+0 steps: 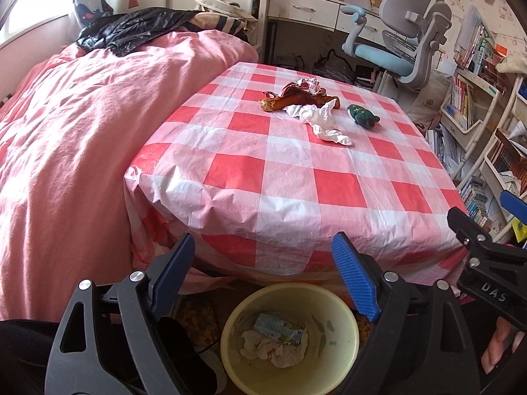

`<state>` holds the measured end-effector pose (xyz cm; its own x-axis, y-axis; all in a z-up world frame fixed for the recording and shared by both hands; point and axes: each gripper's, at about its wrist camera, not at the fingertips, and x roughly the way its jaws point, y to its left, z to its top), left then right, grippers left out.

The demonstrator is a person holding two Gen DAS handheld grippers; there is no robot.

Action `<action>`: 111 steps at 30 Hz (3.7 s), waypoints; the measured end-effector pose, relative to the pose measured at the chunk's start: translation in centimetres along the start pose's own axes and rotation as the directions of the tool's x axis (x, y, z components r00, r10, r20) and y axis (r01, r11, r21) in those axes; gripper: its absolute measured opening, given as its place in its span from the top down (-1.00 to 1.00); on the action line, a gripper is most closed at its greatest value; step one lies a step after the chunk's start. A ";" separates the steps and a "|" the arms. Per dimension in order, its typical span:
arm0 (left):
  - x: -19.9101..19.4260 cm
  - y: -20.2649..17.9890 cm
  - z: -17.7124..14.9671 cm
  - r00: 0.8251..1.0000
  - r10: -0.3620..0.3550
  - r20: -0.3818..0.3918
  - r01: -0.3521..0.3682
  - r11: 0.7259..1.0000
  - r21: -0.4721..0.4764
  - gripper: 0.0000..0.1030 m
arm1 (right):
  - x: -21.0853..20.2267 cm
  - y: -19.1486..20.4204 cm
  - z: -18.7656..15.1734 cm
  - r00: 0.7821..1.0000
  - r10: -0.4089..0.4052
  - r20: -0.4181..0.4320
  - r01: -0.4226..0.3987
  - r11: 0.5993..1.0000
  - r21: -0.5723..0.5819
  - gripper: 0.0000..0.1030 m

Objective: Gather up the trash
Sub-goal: 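Move both tools back toward the remaining trash on the table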

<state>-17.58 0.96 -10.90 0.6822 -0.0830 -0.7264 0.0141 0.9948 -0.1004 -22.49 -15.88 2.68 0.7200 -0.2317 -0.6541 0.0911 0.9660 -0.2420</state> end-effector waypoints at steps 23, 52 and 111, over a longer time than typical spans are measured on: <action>2.0 0.0 0.6 0.999 0.047 -0.015 -0.048 0.997 -0.061 -0.62 | -0.1 0.9 1.5 0.994 0.088 -0.063 -0.086 0.996 0.036 -0.85; 2.5 0.8 8.1 0.991 0.105 0.086 -0.104 0.994 -0.018 -0.74 | 4.1 0.8 4.9 0.956 0.287 -0.062 -0.289 0.957 -0.024 -0.85; 6.6 4.7 16.0 0.997 0.071 -0.035 -0.073 0.996 -0.052 -0.86 | 11.7 2.8 9.6 0.956 0.265 -0.124 -0.280 0.951 -0.132 -0.85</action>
<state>-1.35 6.00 -5.26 0.6556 -0.0142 -0.7550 -0.0732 0.9939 -0.0823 -7.16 -14.78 1.24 0.6276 0.0198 -0.7783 -0.2061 0.9682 -0.1416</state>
